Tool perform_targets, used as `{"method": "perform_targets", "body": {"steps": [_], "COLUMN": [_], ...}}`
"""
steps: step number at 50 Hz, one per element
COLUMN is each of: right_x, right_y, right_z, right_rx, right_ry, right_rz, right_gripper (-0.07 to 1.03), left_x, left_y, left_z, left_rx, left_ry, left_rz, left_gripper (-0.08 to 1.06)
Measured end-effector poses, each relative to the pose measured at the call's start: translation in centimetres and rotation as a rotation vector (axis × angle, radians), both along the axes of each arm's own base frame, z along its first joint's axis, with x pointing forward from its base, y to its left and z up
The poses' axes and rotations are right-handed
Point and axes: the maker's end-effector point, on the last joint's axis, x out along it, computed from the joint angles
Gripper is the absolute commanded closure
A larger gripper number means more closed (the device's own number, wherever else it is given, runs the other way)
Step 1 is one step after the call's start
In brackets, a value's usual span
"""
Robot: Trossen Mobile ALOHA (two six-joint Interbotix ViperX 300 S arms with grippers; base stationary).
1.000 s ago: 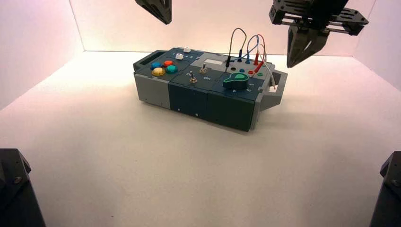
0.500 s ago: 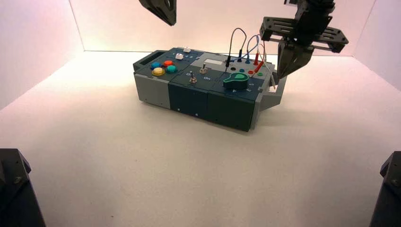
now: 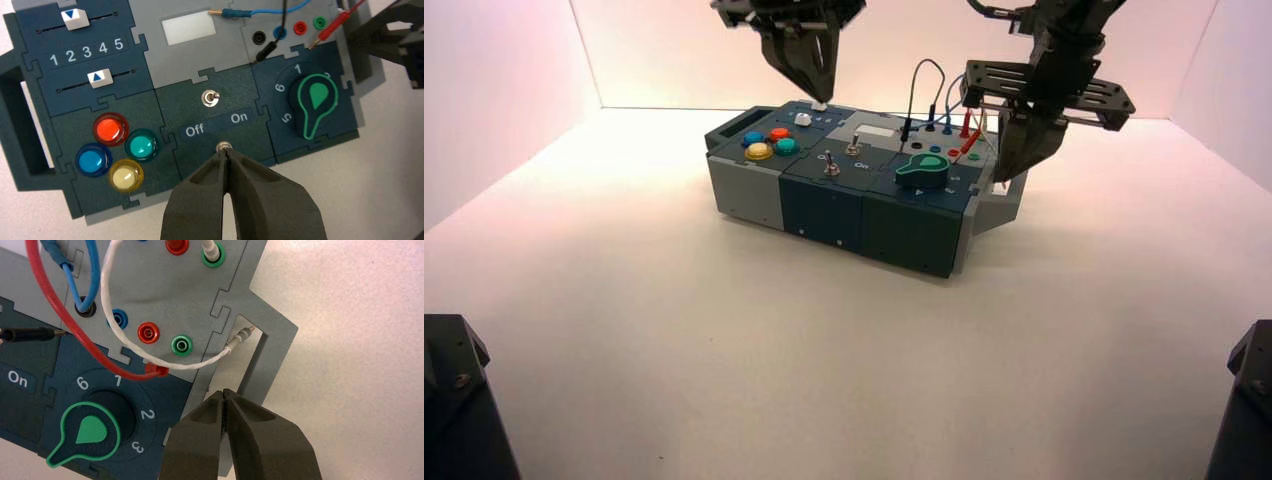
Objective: Flip the top switch off with the left gripper.
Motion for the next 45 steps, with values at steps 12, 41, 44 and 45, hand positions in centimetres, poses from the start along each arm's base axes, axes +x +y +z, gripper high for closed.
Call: {"method": "perform_targets", "body": {"steps": [12, 41, 44, 45], "right_x": [0.3, 0.5, 0.5, 0.5], "right_y": [0.2, 0.3, 0.4, 0.4], "right_z": [-0.7, -0.9, -0.8, -0.9], "right_rx": [-0.001, 0.002, 0.003, 0.002], "right_ry": [0.008, 0.004, 0.001, 0.004], "right_rz": [-0.001, -0.002, -0.001, -0.001], "right_gripper": [0.98, 0.98, 0.98, 0.98], "left_x": [1.1, 2.2, 2.3, 2.3], "left_y": [-1.0, -2.1, -2.2, -2.3], "left_z": [-0.6, -2.4, -2.7, -2.9], "left_rx": [-0.012, -0.008, -0.005, -0.003], "left_ry": [0.003, 0.036, 0.04, 0.044], "left_rz": [0.009, 0.019, 0.017, 0.017], "left_gripper": [1.01, 1.01, 1.01, 1.01]}}
